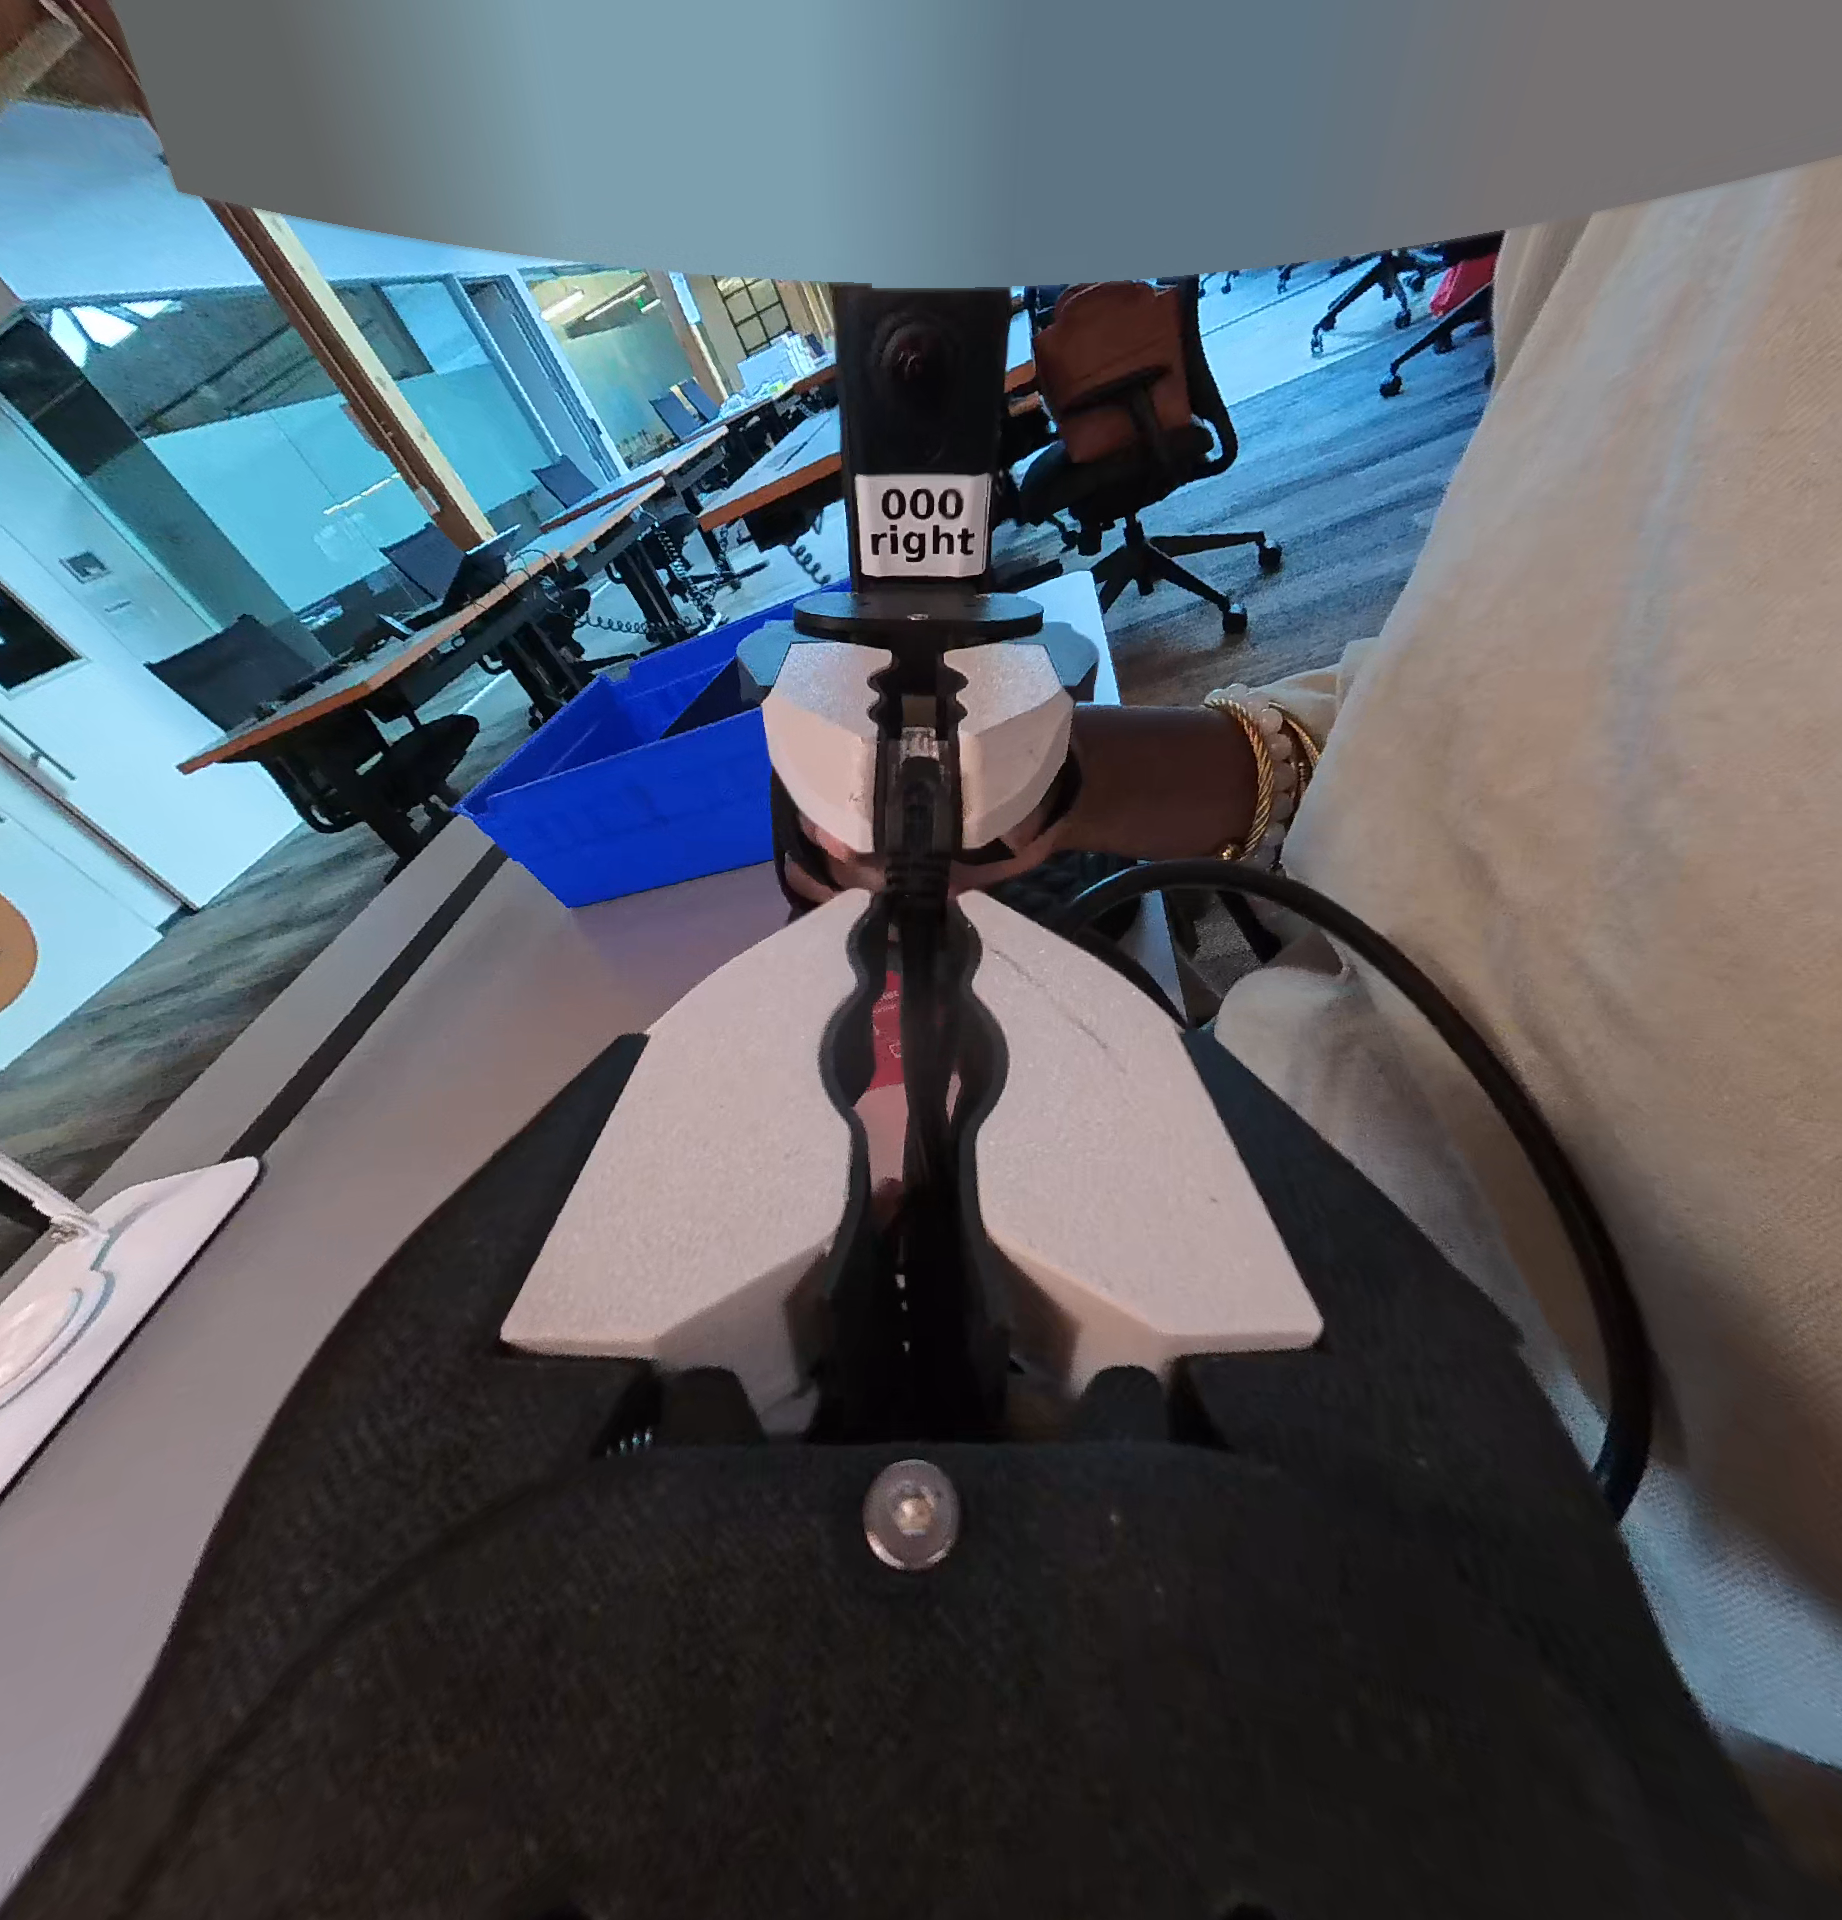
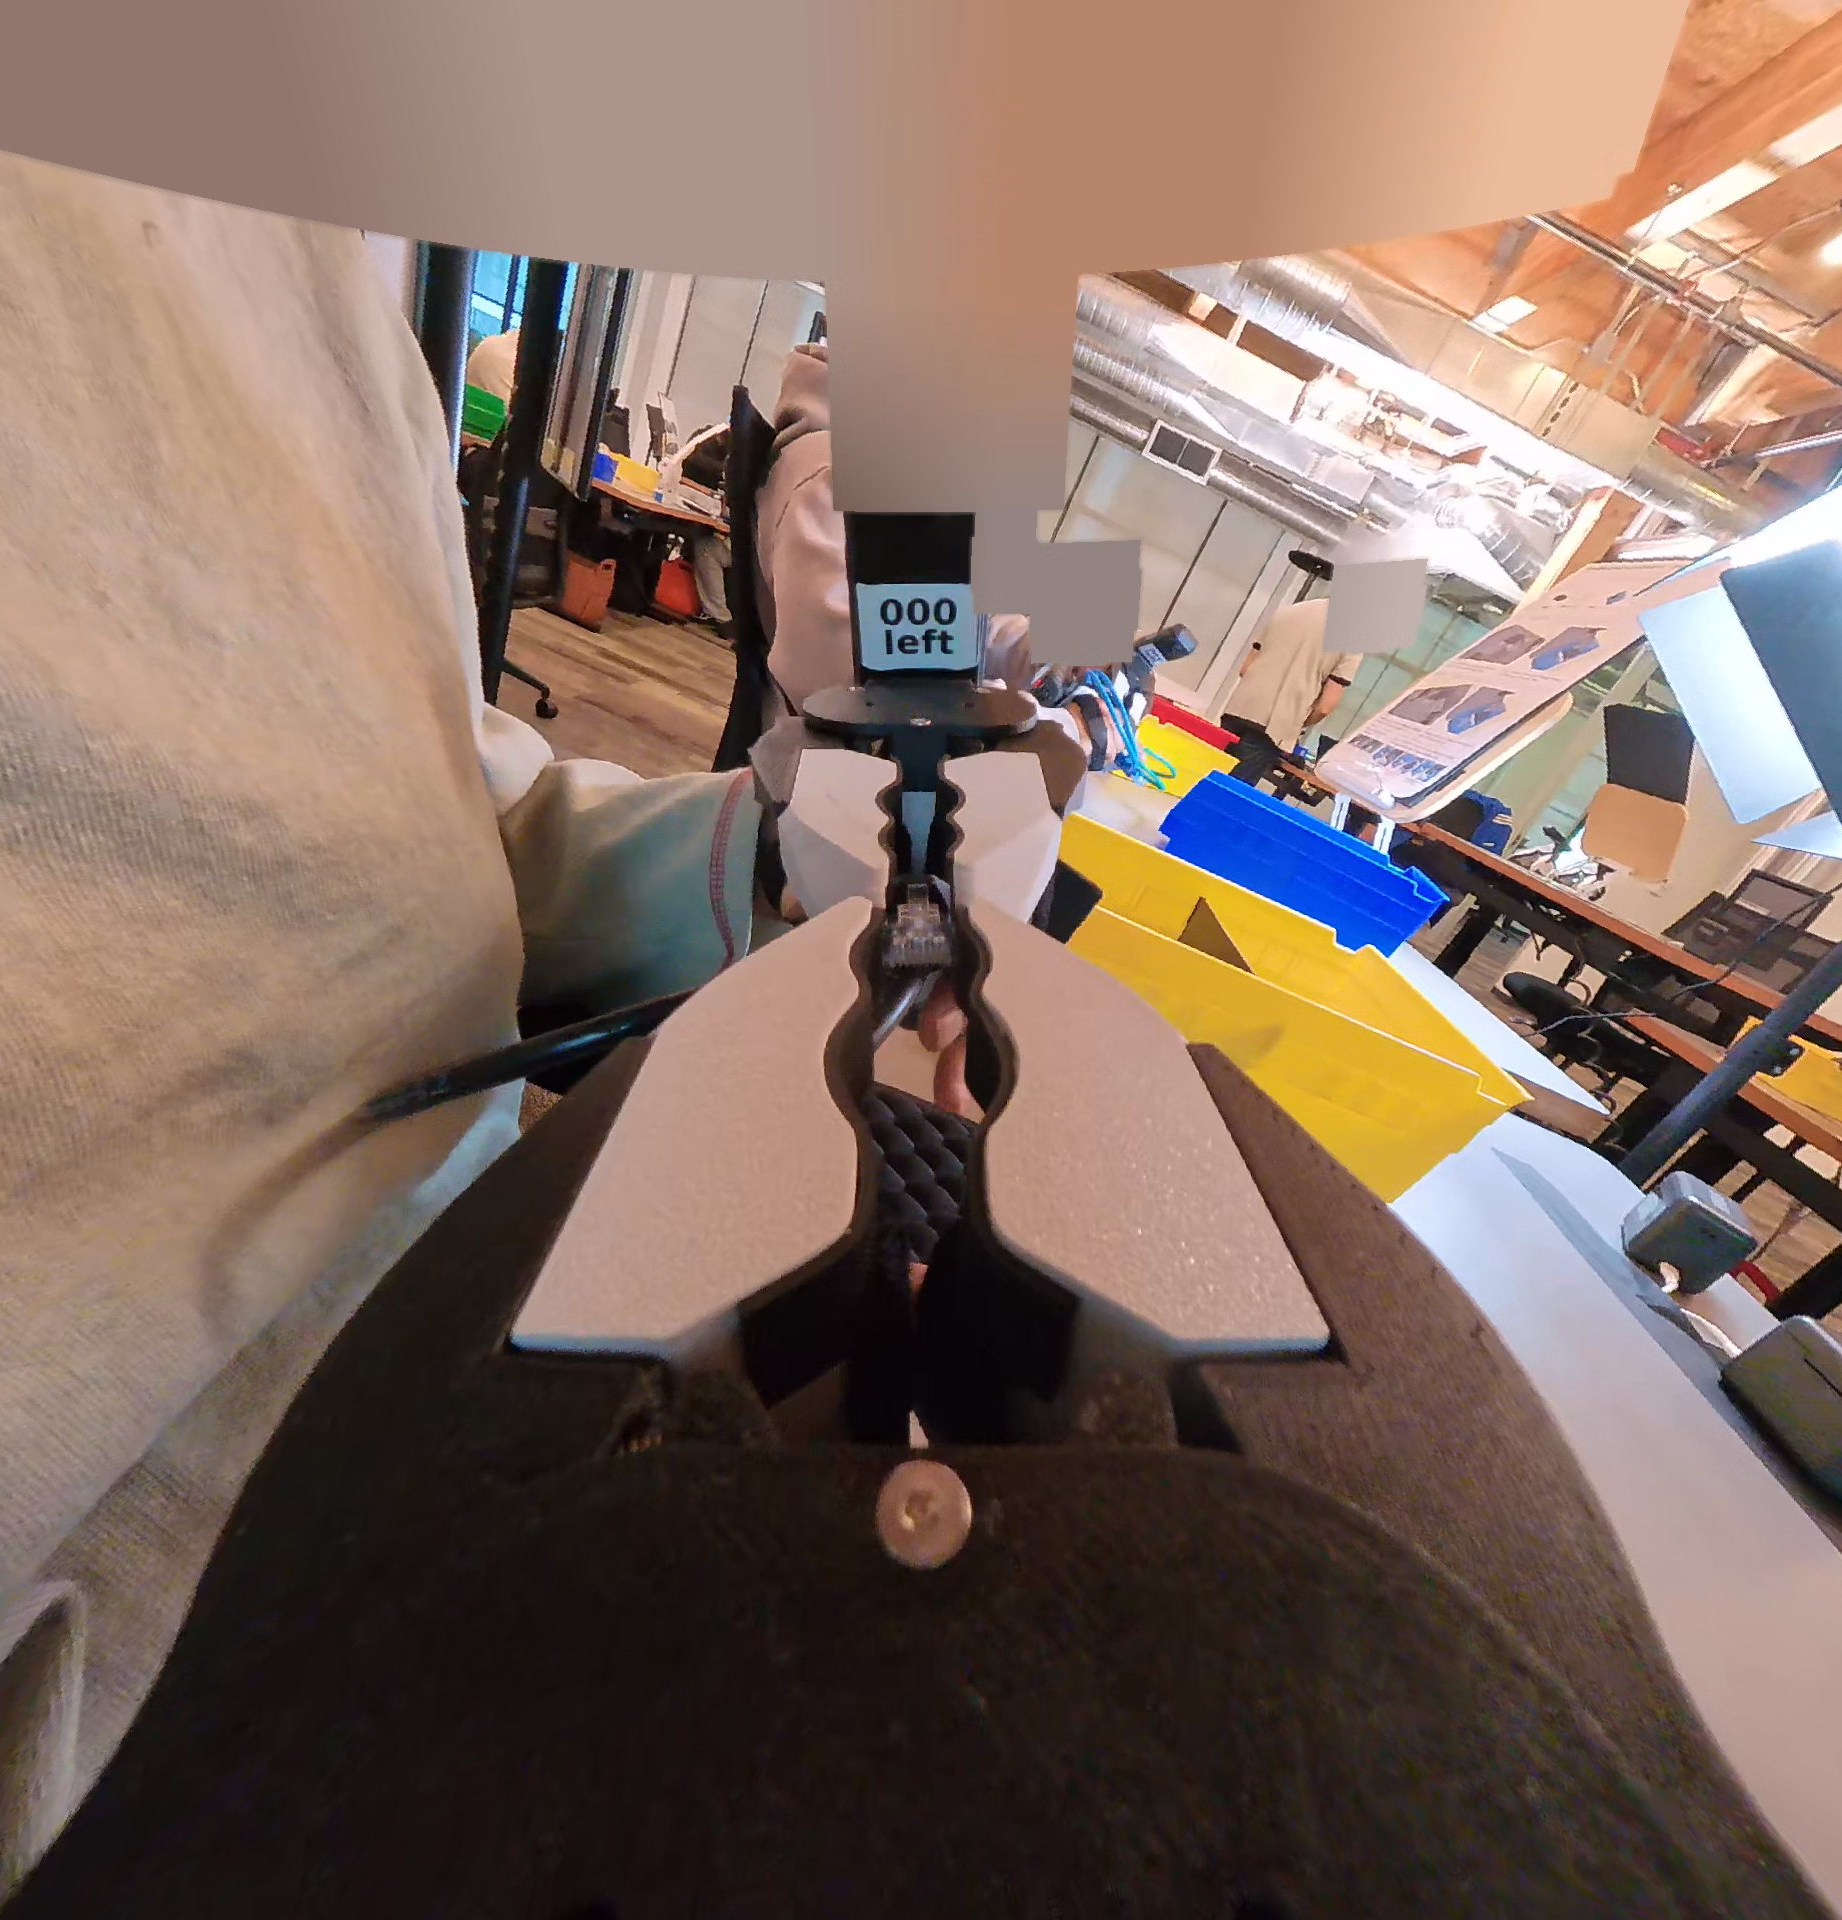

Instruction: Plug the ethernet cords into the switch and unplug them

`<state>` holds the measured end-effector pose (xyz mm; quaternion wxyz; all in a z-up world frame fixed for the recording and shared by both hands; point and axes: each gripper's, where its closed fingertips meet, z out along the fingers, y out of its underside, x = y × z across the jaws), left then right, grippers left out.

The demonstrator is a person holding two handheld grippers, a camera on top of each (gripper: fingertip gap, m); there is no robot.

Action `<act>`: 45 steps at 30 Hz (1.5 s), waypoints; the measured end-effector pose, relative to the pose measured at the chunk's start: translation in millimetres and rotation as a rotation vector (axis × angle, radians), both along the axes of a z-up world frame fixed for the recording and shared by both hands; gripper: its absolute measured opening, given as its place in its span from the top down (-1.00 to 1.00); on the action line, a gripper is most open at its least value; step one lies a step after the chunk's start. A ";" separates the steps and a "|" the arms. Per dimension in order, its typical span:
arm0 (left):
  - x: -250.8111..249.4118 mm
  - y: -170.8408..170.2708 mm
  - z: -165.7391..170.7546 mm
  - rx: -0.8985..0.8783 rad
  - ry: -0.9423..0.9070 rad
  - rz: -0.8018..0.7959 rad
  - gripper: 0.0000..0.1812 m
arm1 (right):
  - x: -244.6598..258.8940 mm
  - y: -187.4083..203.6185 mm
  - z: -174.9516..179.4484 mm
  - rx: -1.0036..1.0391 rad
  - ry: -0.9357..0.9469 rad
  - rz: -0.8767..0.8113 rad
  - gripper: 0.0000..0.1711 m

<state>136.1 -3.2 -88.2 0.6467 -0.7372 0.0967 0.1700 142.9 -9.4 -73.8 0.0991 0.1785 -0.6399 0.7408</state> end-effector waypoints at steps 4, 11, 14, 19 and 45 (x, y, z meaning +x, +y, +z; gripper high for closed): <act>-3.6 0.2 -4.9 -0.020 -0.028 0.022 0.89 | -3.3 0.3 -4.7 0.049 0.017 -0.038 0.85; -13.9 -11.6 -16.4 -0.179 -0.006 0.151 0.90 | -36.5 53.6 -16.8 0.317 0.061 -0.319 0.44; -16.3 -14.4 -20.0 -0.206 -0.005 0.178 0.89 | -65.4 99.9 -57.0 0.606 0.015 -0.506 0.20; -20.2 -10.5 -27.2 -0.225 -0.011 0.184 0.89 | -75.3 122.6 -108.6 0.911 -0.140 -0.476 -0.19; -35.2 -16.0 -40.6 -0.230 -0.081 0.239 0.89 | -88.5 83.5 -126.3 1.010 -0.209 -0.240 0.00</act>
